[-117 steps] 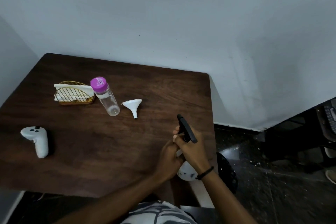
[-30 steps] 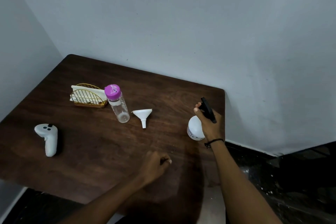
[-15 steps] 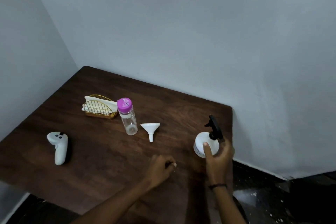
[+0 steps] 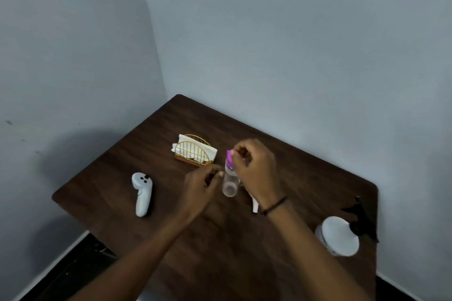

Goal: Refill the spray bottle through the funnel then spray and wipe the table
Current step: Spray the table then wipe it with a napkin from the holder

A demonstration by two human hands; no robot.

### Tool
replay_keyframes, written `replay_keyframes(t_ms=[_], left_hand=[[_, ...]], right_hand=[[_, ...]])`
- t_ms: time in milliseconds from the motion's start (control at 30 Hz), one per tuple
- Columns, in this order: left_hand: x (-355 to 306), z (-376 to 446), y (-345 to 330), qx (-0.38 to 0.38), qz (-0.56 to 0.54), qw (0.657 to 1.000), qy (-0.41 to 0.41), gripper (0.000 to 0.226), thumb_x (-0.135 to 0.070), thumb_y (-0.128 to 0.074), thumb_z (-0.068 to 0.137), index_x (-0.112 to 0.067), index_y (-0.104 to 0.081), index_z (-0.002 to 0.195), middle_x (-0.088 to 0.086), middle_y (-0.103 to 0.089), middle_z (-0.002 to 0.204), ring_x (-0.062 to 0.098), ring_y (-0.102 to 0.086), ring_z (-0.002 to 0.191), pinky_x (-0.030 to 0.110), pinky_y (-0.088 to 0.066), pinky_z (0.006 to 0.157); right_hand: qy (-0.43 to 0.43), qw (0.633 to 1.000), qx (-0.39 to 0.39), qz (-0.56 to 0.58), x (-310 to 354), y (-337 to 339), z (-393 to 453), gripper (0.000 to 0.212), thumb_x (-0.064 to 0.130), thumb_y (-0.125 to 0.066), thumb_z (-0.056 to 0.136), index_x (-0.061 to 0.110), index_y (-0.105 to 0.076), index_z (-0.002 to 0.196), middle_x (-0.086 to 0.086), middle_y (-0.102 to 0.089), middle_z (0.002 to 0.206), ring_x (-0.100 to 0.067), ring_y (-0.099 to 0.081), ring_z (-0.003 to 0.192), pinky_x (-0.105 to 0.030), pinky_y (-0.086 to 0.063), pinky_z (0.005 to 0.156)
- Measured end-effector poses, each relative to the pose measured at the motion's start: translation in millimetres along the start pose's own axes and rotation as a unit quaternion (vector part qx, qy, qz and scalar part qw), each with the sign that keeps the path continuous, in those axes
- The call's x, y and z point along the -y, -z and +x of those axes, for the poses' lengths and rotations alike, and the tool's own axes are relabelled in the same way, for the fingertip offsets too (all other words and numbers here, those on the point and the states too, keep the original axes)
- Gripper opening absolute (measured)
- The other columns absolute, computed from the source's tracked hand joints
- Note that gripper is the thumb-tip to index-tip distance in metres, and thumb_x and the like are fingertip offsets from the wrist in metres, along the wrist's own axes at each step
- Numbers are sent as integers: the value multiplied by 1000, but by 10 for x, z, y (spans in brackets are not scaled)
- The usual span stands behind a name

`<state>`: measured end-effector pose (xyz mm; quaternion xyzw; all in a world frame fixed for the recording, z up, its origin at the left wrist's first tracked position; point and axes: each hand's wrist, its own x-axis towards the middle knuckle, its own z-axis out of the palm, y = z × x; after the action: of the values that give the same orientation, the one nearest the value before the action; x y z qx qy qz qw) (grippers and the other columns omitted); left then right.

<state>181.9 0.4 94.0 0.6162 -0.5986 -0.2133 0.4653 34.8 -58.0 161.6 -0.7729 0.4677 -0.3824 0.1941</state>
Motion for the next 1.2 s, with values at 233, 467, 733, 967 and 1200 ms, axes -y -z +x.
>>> replay_keyframes(t_ms=[233,467,733,967,1200], left_hand=[[565,747,454,-82,45,994,50,11,-15,-62,94,-11,-70,101,0,-73,96,7,-68,84,19,-56,68],[1170,1174,477,-60,106,985,119,23,-9,-66,90,-8,-65,113,8,-68,111,19,-65,100,26,-54,80],[1573,1309,436,20,116,978,175,34,0,-67,83,-13,-61,114,9,-65,118,26,-60,111,41,-59,87],[1736,1290,414,54,99,973,200,40,4,-62,83,-17,-59,117,7,-59,127,26,-54,120,41,-57,91],[1718,1294,370,38,116,972,199,42,6,-59,85,-8,-59,125,10,-57,131,26,-52,123,36,-52,97]], right_hand=[[-82,973,205,-69,76,-582,1065,7,24,-70,87,19,-68,82,2,-71,85,-15,-66,82,-32,-55,79],[-122,877,432,-170,-317,-1040,1457,15,7,-65,90,13,-75,99,-5,-71,110,-19,-63,104,-30,-50,86],[-124,797,561,-188,-606,-1283,1573,32,-1,-58,92,20,-72,112,-2,-59,135,-23,-54,124,-38,-48,101],[-127,744,622,-207,-715,-1399,1589,38,4,-59,94,22,-64,127,-2,-45,149,-25,-46,133,-38,-44,106],[-122,754,608,-216,-771,-1455,1564,46,2,-61,92,19,-59,134,-5,-50,145,-25,-50,129,-34,-42,103]])
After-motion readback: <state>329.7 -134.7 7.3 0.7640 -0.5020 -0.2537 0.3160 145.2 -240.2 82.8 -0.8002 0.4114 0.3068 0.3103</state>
